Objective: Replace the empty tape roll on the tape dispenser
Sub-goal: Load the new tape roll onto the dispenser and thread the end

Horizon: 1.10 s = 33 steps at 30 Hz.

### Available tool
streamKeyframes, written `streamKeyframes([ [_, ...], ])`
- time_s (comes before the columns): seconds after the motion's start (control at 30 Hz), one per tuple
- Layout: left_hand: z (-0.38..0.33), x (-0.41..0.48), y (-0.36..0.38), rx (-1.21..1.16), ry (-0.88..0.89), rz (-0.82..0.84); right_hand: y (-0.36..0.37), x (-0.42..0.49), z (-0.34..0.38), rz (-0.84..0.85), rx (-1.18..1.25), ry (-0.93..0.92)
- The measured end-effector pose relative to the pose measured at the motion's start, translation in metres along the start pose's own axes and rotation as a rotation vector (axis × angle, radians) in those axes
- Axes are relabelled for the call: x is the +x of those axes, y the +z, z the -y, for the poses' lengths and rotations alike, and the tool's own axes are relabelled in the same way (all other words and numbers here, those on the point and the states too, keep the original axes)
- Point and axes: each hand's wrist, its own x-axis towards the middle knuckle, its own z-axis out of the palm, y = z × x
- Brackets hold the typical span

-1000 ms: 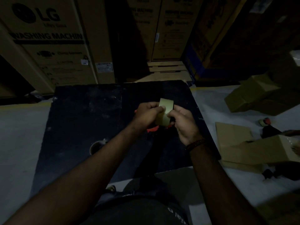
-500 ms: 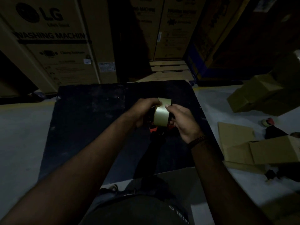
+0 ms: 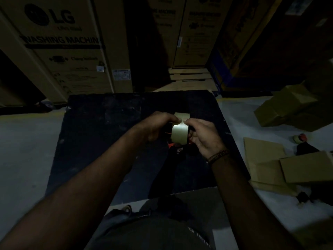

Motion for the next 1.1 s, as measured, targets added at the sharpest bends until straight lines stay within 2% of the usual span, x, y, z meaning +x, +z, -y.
streamKeyframes([
  [0.2, -0.004, 0.002, 0.003, 0.078, 0.028, -0.170, -0.001, 0.000, -0.004, 0.121, -0.036, 0.044],
  [0.27, -0.002, 0.002, 0.002, 0.116, 0.037, -0.133, -0.001, 0.000, -0.007, 0.089, -0.009, 0.047],
  [0.37, 0.006, 0.001, -0.005, 0.178, 0.076, -0.034, -0.002, 0.002, -0.011, 0.012, 0.190, 0.118],
  [0.43, 0.009, 0.002, -0.009, 0.196, 0.094, -0.028, -0.004, 0.002, -0.012, 0.005, 0.284, 0.178],
  [0.53, 0.010, 0.004, -0.012, 0.268, 0.114, -0.063, -0.004, -0.002, -0.012, 0.028, 0.162, 0.229],
  [0.6, 0.006, -0.002, -0.010, 0.299, 0.093, -0.027, -0.006, -0.004, -0.014, 0.023, -0.062, 0.170],
  [0.67, 0.000, -0.006, -0.010, 0.380, 0.076, 0.029, -0.012, -0.001, -0.015, 0.041, -0.351, -0.018],
  [0.73, -0.011, -0.014, -0.007, 0.481, 0.037, 0.061, -0.017, 0.003, -0.014, 0.154, -0.549, -0.164],
  [0.8, -0.021, -0.021, -0.006, 0.556, -0.007, 0.076, -0.021, 0.006, -0.012, 0.230, -0.641, -0.218],
  [0.9, -0.037, -0.027, -0.006, 0.699, -0.008, 0.162, -0.024, 0.009, -0.012, 0.285, -0.628, -0.262],
  [0.97, -0.046, -0.031, -0.007, 0.721, 0.012, 0.133, -0.022, 0.011, -0.011, 0.307, -0.516, -0.239],
  [1.03, -0.050, -0.029, -0.013, 0.667, 0.046, 0.093, -0.022, 0.013, -0.009, 0.326, -0.424, -0.225],
  [1.1, -0.050, -0.026, -0.024, 0.496, 0.108, 0.004, -0.022, 0.012, -0.010, 0.368, -0.395, -0.222],
])
